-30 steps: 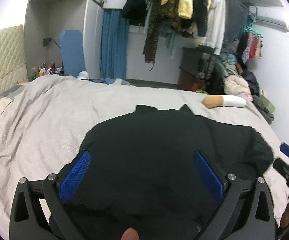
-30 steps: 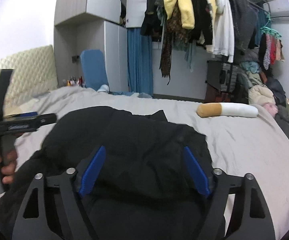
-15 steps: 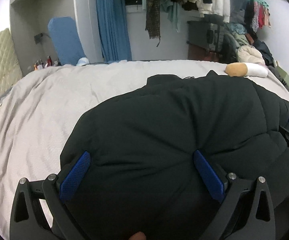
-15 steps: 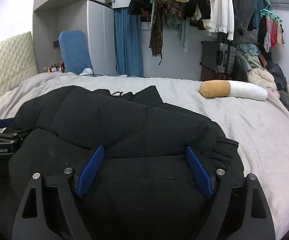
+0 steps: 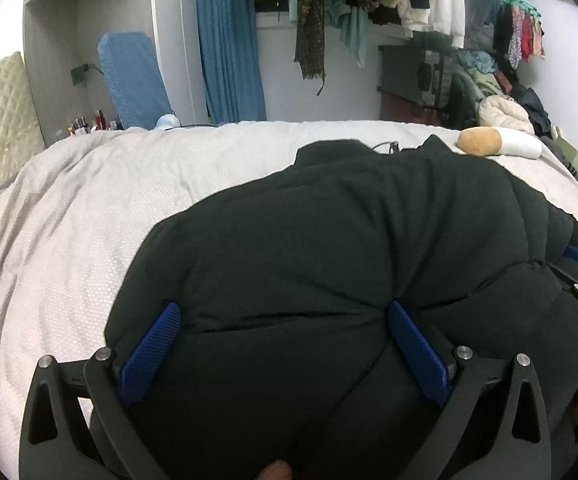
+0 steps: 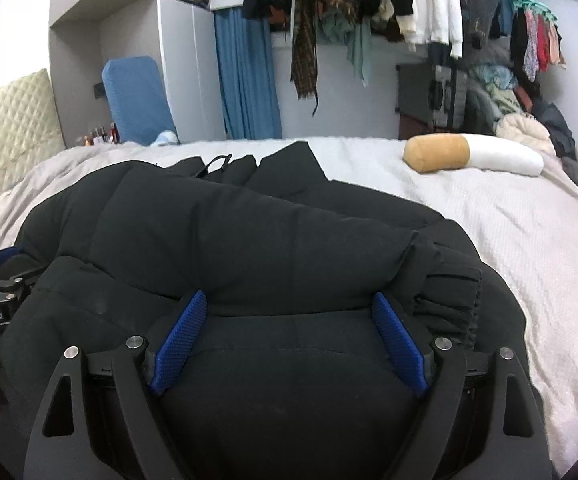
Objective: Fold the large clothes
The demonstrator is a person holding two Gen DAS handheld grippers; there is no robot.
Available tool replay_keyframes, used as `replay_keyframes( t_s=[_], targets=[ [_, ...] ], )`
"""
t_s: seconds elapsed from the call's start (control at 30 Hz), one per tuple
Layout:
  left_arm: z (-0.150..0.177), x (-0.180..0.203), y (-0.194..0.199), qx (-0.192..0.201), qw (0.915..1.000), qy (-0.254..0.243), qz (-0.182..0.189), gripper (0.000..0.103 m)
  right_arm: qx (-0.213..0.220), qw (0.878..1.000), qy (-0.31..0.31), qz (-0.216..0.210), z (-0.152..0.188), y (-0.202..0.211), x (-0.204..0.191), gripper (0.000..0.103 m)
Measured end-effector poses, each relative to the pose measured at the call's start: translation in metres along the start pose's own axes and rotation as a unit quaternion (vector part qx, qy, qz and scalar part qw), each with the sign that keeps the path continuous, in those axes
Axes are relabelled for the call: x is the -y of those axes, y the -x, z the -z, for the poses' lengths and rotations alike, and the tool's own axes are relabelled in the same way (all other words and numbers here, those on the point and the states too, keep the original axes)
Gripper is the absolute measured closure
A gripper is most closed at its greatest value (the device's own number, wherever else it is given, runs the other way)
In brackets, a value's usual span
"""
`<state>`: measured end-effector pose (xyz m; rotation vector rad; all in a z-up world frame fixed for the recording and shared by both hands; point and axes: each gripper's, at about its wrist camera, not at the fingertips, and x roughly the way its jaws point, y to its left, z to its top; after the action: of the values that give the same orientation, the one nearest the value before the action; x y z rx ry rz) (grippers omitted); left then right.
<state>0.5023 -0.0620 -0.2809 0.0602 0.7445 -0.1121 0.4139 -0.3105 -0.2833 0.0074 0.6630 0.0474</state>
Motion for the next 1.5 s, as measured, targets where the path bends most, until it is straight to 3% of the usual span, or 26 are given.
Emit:
replay_keyframes(
  t_s=[0.2,0.37,0.57,0.83,1.0,1.17,1.27,1.5],
  targets=[
    [-0.015,-0.006,0.049,0.004,0.9999,0.012,0.002,0.000,0.000,1.000,0.000,0.012,-0.014,0.038,-0.006,0.018],
    [-0.044,-0.014,0.129,0.042,0.9988,0.023,0.001,0.000,0.048,0.999,0.018,0.015,-0.043,0.105,-0.018,0.001],
    [-0.061,-0.019,0.232,0.086,0.9961,0.019,-0.005,0.000,0.082,0.996,0.028,0.005,-0.067,0.186,-0.033,0.000],
    [-0.057,-0.014,0.368,0.134,0.9908,0.015,0.008,0.000,0.131,0.991,0.040,0.002,-0.080,0.287,-0.047,0.000],
    [-0.036,-0.010,0.431,0.130,0.9912,0.014,0.019,0.000,0.136,0.990,0.030,-0.009,-0.070,0.334,-0.049,0.000],
    [0.002,-0.014,0.468,0.101,0.9943,0.015,0.028,0.000,0.111,0.992,-0.005,-0.055,-0.051,0.359,-0.038,0.000],
    [0.027,-0.024,0.470,0.072,0.9962,0.028,0.040,0.000,0.095,0.992,-0.027,-0.078,-0.032,0.368,-0.026,0.000],
    [0.084,-0.051,0.439,0.005,0.9951,0.057,0.081,0.000,0.066,0.996,-0.025,-0.060,0.022,0.378,-0.004,0.000]
  ],
)
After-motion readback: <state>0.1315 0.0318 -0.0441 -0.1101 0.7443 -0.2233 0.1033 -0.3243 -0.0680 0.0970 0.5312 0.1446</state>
